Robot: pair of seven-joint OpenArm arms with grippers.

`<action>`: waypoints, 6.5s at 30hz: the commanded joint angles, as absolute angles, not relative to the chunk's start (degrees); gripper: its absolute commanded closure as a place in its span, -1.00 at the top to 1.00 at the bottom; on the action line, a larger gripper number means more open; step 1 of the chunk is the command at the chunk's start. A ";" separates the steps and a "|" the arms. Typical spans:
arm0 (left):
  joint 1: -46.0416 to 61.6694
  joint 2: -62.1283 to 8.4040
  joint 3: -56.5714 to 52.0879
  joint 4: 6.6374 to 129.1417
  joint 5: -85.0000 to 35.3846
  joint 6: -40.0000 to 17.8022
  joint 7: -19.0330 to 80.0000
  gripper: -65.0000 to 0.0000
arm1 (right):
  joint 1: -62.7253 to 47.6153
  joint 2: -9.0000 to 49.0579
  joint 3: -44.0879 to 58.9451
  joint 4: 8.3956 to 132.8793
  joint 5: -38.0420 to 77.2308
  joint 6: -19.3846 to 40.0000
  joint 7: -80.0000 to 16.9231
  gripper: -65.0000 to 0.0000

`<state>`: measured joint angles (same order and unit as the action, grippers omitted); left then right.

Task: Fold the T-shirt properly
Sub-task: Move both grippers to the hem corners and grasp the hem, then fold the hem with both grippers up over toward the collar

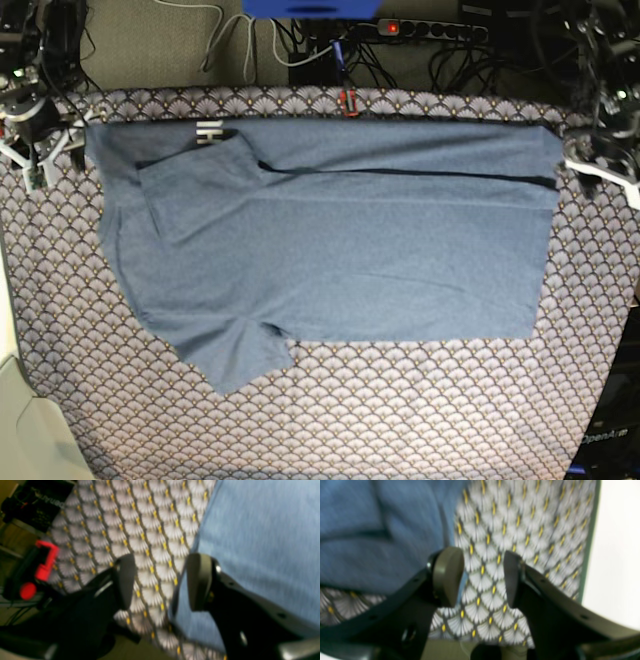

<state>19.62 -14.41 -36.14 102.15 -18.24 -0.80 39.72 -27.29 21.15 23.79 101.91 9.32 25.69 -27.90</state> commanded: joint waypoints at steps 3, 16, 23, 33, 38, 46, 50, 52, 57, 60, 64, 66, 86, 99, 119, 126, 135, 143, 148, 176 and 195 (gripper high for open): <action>12.97 -15.60 -36.88 102.73 -17.89 -0.75 38.37 0.01 | -21.93 22.11 23.96 103.43 9.45 25.54 -27.21 -0.06; -16.75 -15.60 -21.85 72.48 -17.80 -0.13 31.43 0.01 | 20.44 25.10 1.10 63.78 9.19 25.54 -26.77 -0.05; -24.13 -17.10 -12.53 53.93 -17.80 -0.13 17.19 0.01 | 34.77 23.25 -7.25 42.51 9.27 25.36 -17.54 -0.05; -29.49 -17.36 -10.95 39.34 -17.80 -0.48 9.10 0.01 | 36.79 22.64 -9.45 35.12 9.27 25.19 -12.00 -0.05; -29.49 -17.36 -9.54 39.08 -17.80 -0.48 8.66 0.01 | 34.59 22.73 -9.27 35.12 9.27 25.19 -11.03 -0.05; -29.41 -17.27 -9.54 39.08 -17.80 -0.40 8.66 0.01 | 33.19 22.11 -9.19 35.12 9.27 25.19 -10.24 -0.06; -29.41 -17.27 -9.63 38.99 -17.80 -0.40 8.66 0.01 | 33.19 21.85 -9.27 35.12 9.27 25.19 -10.15 -0.07; -29.41 -17.27 -9.63 38.99 -17.80 -0.40 8.66 0.01 | 33.19 21.58 -9.27 35.12 9.27 25.19 -10.15 -0.12; -29.41 -17.36 -9.71 38.90 -17.80 -0.22 8.57 0.01 | 33.19 20.79 -9.36 35.12 9.27 25.19 -10.15 -0.69; -29.49 -17.36 -9.80 38.90 -17.80 -0.13 8.48 0.01 | 33.19 20.70 -9.36 35.12 9.27 25.19 -10.24 -0.97; -31.25 -18.07 -9.63 34.42 -17.80 -0.13 5.93 0.01 | 33.19 20.62 -9.36 35.12 9.27 25.19 -10.24 -1.00; -32.84 -18.07 -9.63 30.55 -17.80 -0.13 2.86 0.01 | 33.19 20.62 -9.36 35.12 9.27 25.19 -10.24 -1.00; -37.67 -16.31 -9.63 21.32 -6.99 -0.66 -4.97 0.01 | 32.04 20.09 -9.45 35.38 9.27 25.19 -10.33 -1.00; -37.58 -16.13 -9.63 12.97 -6.99 -0.66 -11.47 0.01 | 31.96 19.82 -9.45 35.38 9.27 25.19 -10.42 -1.00; -35.38 -15.87 -10.07 12.35 -7.43 -0.57 -12.18 -1.00 | 31.08 20.00 -9.45 35.38 9.27 25.19 -10.51 -1.00; -33.89 -15.87 -10.07 15.52 -7.43 -0.48 -11.21 -0.97 | 30.64 20.18 -9.45 37.32 9.27 25.19 -10.51 -1.00; -23.60 -16.48 -10.15 44.35 -11.74 -0.40 7.78 -0.97 | 23.43 23.60 -8.66 55.60 9.45 25.19 -16.75 -1.00; -14.37 -17.71 -11.74 60.18 -16.13 -0.22 15.16 -0.97 | 12.44 23.69 -0.22 73.01 9.27 25.27 -22.55 -1.00; -9.63 -17.63 -16.22 64.84 -16.31 -0.48 15.25 -0.97 | 4.88 23.69 3.91 82.59 9.27 25.27 -23.87 -1.00; 11.03 -17.01 -21.49 84.18 -16.40 -0.57 15.52 -0.97 | -14.29 24.84 9.80 91.47 9.27 25.54 -23.60 -1.00; 13.58 -17.10 -23.08 85.85 -16.40 -0.75 23.34 -0.97 | -22.37 25.80 9.80 96.40 9.27 25.54 -23.60 -1.00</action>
